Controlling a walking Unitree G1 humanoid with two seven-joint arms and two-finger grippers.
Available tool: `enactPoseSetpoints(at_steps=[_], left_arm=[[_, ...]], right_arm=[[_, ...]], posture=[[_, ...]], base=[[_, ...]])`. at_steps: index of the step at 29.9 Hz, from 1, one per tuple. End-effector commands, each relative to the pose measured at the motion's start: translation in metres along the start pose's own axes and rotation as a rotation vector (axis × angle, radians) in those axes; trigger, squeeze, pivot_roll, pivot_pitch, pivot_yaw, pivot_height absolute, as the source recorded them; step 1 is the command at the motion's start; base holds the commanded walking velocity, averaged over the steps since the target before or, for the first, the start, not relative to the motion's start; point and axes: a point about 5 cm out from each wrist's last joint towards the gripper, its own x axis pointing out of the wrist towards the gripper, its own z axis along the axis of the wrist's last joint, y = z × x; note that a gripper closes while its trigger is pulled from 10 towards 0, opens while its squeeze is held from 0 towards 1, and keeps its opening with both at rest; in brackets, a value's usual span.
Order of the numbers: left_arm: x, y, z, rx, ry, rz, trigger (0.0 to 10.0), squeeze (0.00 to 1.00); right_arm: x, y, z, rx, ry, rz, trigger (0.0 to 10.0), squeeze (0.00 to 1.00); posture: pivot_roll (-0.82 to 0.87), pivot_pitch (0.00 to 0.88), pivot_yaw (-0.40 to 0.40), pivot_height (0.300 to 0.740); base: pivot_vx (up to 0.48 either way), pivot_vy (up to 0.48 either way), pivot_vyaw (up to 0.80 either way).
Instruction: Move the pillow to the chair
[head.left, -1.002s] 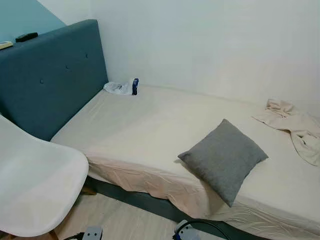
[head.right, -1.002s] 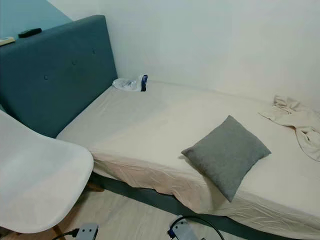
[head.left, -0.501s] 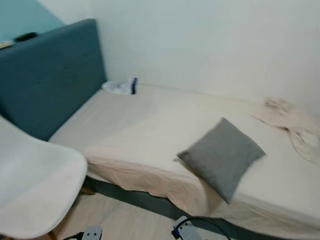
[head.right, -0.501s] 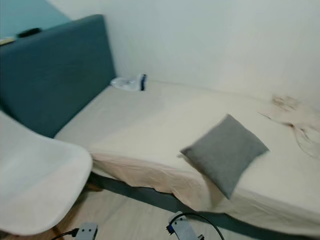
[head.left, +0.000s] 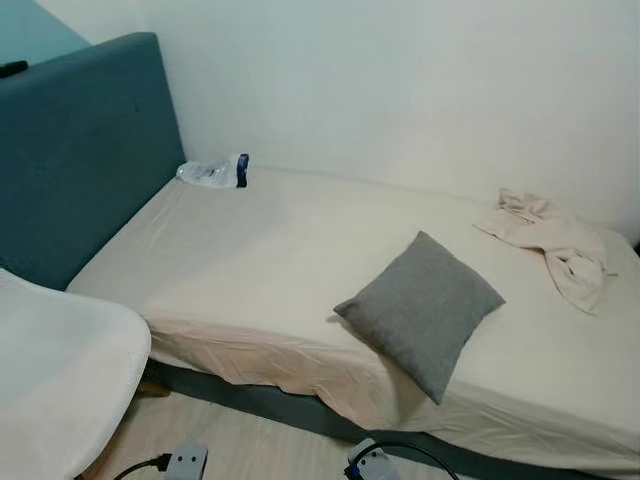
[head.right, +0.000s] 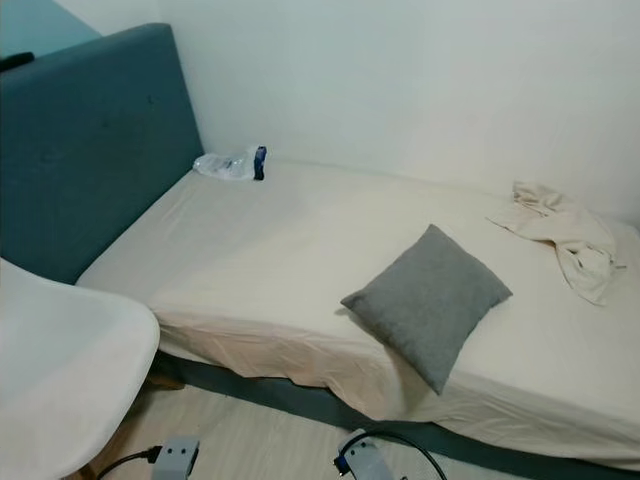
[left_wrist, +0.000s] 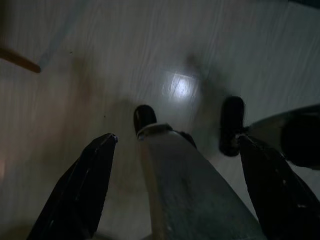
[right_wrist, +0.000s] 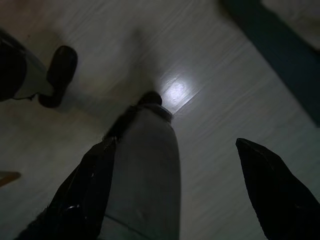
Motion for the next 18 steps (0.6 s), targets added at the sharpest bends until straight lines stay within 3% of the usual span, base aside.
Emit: enactPoseSetpoints(at_steps=[1,18], left_arm=[[0.0007,-0.0061,-0.0008,-0.008,0.003,-0.011,10.0,0.00],[0.0007,-0.0049,0.0006,-0.015,-0.002,-0.013,10.0,0.00]], right_arm=[[-0.0012,-0.0060,-0.0030,0.006,0.008,-0.015,10.0,0.00],[-0.0012,-0.0061,-0.0029,0.002,0.010,-0.012,10.0,0.00]], posture=[[0.10,0.000,-0.042,0.740],[0.11,0.000,-0.043,0.740]], base=[[0.000,-0.480,0.00],[0.000,-0.480,0.00]])
